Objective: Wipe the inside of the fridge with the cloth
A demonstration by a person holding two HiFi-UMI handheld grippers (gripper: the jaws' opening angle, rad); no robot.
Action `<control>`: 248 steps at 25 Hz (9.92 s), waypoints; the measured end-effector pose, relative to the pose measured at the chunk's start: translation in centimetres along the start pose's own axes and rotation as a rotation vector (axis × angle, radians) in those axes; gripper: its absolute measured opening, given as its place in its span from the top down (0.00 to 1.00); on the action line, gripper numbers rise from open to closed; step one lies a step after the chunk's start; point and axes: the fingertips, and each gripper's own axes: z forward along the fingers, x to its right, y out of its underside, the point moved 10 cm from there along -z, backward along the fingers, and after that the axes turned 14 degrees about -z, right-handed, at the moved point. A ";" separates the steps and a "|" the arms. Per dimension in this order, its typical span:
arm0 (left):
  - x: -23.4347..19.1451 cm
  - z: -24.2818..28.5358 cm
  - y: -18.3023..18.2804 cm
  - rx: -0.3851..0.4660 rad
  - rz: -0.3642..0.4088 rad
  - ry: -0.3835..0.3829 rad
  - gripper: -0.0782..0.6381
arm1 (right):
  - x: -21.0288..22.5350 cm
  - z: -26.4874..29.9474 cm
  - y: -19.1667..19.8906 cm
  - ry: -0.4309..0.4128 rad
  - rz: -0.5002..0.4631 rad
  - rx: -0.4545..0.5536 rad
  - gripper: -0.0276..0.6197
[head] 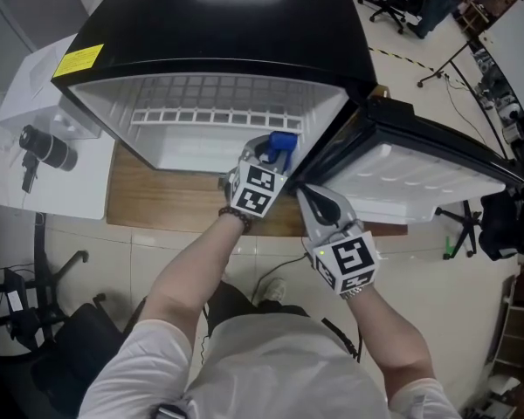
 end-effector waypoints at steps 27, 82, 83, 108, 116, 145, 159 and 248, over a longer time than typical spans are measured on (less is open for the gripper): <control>-4.4 7.3 -0.8 0.115 -0.056 -0.074 0.81 | 1.0 0.6 -1.2 -0.045 0.027 0.072 0.95; 0.9 -7.2 0.9 0.137 -0.086 -0.102 0.80 | -1.4 -4.4 -2.1 -0.085 -0.045 0.051 0.89; 1.4 -8.1 0.9 0.138 -0.077 -0.089 0.80 | -1.4 -4.5 -1.9 -0.092 -0.051 0.043 0.87; 6.0 -21.9 -3.6 0.031 0.009 0.464 0.78 | -3.9 -3.3 -4.6 -0.502 -0.108 0.069 0.68; 4.6 -23.7 -4.5 -0.089 0.059 0.671 0.78 | -7.0 -4.0 -5.9 -0.495 -0.148 0.040 0.81; 12.4 -13.4 -2.3 -0.090 -0.058 0.319 0.67 | 1.4 -12.6 -8.0 0.374 0.004 0.050 0.87; 14.9 -6.1 0.7 -0.202 -0.164 0.079 0.62 | 7.0 -10.8 -9.7 0.346 0.006 0.102 0.86; 14.8 -4.9 2.0 -0.205 -0.258 -0.016 0.72 | 6.6 -12.2 -2.5 0.311 0.206 0.038 0.87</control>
